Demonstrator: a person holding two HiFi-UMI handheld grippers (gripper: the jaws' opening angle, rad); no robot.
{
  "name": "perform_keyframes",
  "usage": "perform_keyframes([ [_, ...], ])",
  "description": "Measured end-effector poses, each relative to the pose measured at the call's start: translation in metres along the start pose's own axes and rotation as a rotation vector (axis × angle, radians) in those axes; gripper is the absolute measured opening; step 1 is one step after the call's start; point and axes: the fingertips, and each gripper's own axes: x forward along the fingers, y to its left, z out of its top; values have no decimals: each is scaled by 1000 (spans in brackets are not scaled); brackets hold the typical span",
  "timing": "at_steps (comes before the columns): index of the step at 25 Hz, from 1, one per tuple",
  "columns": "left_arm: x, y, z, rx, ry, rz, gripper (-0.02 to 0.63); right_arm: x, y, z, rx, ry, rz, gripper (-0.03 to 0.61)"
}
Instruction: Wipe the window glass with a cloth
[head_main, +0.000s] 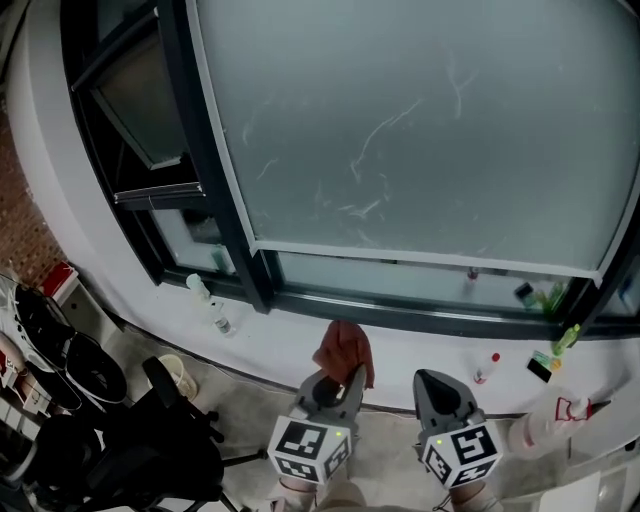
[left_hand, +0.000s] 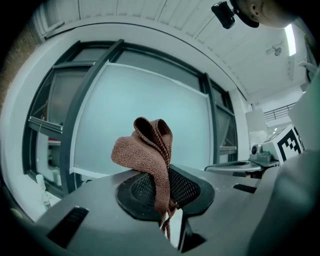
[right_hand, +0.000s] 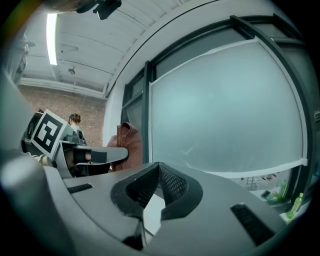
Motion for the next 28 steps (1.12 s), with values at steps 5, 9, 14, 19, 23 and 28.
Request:
perform_keyframes([
  [5,40,39,6,14,13,-29,52,64,-11,13,-7,-4,-6,6],
  [9,67,75,16,15,18,-50,52,115,-11,25,-21,-2,-5,6],
  [14,97,121,25,1,25,-75,52,173,-12,38,-29,-8,-17,6],
  [19,128,161,34,15,30,-107,52,227,-18,48,-37,-17,-38,6],
  [23,151,190,38,22,29,-131,52,264,-22,51,-28,-25,-56,6],
  [28,180,215,42,46,34,-157,52,293,-39,55,-26,-7,-93,6],
])
